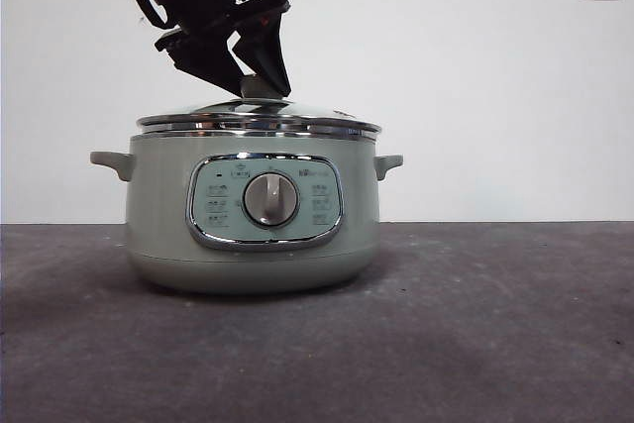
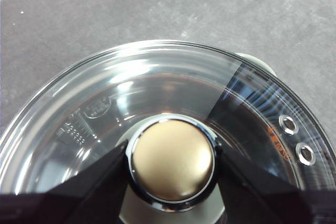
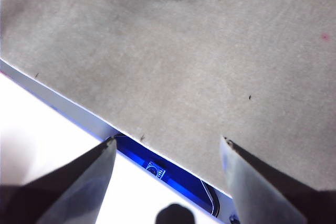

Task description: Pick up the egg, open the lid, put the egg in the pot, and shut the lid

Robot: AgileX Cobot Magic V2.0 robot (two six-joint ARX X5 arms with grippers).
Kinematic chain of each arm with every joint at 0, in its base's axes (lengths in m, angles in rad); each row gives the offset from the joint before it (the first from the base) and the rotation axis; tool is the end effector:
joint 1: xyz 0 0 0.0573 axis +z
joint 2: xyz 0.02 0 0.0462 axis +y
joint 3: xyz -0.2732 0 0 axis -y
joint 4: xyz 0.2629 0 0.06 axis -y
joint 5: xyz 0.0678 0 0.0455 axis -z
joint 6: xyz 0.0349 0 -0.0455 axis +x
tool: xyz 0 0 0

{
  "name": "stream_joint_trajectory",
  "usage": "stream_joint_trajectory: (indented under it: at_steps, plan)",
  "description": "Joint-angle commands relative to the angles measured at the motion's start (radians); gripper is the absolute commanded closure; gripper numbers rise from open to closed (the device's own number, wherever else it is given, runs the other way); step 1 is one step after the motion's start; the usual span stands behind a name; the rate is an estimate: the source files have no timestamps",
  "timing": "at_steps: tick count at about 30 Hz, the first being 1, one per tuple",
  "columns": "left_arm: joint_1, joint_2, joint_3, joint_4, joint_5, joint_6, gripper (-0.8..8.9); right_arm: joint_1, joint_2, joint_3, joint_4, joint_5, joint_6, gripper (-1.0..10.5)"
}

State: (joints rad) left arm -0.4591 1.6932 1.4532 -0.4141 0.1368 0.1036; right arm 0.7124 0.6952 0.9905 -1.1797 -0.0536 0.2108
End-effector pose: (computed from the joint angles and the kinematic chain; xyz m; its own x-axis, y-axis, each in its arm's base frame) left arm 0.3603 -0.1834 0.3082 0.6443 -0.4706 -0.6028 0.5896 0.8077 -0.0005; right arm 0.0815 0.0729 0.3330 0.4439 0.4542 -0.7724 -0.5409 0.8231 0.1731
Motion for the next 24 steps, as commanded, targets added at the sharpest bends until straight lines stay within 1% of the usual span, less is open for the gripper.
stream_joint_trajectory:
  at_steps: [1, 9, 12, 24]
  plan:
    - [0.000, -0.006, 0.015, 0.029, -0.007, 0.005, 8.22, 0.002, -0.006, -0.010, 0.004, 0.003, 0.007, 6.1]
    - [0.002, -0.006, 0.015, 0.012, -0.012, 0.002, 8.22, 0.002, -0.007, -0.010, -0.002, 0.011, 0.007, 6.1]
    - [0.002, -0.006, 0.015, 0.012, -0.032, 0.002, 8.22, 0.002, -0.007, -0.010, 0.000, 0.013, 0.007, 6.1]
    - [0.015, -0.006, 0.015, 0.010, -0.025, 0.002, 8.22, 0.002, -0.006, -0.010, 0.003, 0.036, 0.007, 6.1]
